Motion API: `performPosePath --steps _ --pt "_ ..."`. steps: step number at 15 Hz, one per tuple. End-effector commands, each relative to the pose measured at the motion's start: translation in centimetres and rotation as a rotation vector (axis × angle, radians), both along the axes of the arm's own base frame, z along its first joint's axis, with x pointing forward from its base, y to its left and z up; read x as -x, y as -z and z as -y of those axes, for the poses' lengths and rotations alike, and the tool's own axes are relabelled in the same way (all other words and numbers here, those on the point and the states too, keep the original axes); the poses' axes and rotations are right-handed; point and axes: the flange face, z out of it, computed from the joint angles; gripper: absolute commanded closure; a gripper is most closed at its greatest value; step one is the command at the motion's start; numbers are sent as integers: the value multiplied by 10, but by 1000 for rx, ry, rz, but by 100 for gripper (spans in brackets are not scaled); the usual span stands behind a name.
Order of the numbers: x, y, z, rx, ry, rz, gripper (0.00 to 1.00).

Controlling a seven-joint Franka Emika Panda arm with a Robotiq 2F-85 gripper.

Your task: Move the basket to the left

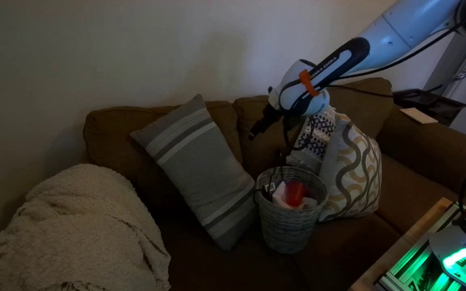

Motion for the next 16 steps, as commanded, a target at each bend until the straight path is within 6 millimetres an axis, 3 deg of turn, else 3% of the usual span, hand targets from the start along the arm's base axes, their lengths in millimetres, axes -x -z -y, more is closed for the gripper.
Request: performPosePath --steps 1,6,8,10,16 --pt "-58 28 -19 -94 6 47 0" --pt "-101 63 -54 -182 -23 3 0" --pt "-110 63 -65 -144 -60 -45 0" --pt "-101 51 -69 -126 -136 -153 0" --pt "-51 -4 -36 18 -394 -282 0"
